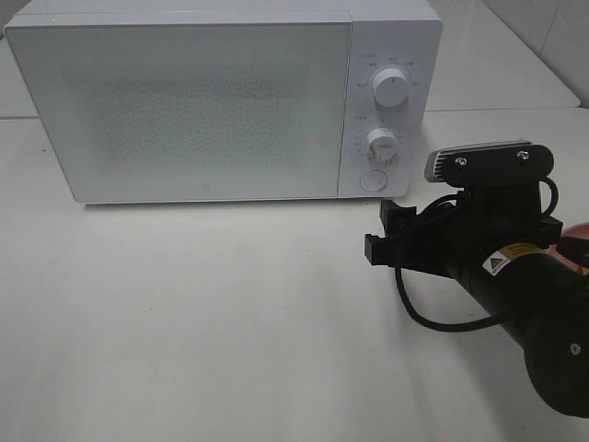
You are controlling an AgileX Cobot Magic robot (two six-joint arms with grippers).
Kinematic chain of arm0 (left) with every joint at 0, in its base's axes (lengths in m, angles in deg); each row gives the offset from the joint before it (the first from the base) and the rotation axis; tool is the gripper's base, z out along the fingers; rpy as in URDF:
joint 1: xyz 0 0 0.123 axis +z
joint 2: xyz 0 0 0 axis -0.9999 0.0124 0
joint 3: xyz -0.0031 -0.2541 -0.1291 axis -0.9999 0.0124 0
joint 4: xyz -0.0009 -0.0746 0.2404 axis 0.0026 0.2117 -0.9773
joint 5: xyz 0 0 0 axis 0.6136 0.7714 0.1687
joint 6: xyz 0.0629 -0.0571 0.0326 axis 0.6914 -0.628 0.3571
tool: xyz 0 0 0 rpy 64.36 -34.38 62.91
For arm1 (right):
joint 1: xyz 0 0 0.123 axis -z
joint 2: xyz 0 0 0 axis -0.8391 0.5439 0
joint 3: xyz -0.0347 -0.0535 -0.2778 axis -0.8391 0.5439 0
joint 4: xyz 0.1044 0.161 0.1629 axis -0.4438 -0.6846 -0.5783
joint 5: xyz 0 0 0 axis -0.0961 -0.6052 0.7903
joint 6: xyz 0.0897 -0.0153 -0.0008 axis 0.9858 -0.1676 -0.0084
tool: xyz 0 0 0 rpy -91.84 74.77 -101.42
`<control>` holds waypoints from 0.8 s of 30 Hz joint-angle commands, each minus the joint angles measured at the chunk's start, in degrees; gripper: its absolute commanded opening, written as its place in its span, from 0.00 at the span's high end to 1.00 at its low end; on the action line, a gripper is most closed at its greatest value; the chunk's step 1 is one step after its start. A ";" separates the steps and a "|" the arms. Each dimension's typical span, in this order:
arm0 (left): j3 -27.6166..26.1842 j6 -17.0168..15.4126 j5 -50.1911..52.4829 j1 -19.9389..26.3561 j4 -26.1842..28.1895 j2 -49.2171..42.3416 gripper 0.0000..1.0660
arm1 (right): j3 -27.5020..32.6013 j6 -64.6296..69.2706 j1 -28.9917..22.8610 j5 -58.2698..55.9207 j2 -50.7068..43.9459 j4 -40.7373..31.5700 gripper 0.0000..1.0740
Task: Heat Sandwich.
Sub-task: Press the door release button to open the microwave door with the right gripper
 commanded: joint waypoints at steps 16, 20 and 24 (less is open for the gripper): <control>0.17 -0.17 0.57 -0.17 0.06 -1.49 0.07 | -0.57 39.94 -0.17 0.80 -0.29 -0.23 0.29; 0.17 -0.17 0.57 -0.17 0.06 -1.49 0.07 | -0.57 55.18 -0.17 0.80 -0.29 -0.23 0.29; 0.17 -0.17 0.57 -0.17 0.06 -1.49 0.07 | -0.57 65.37 -0.17 0.80 -0.29 -0.23 0.31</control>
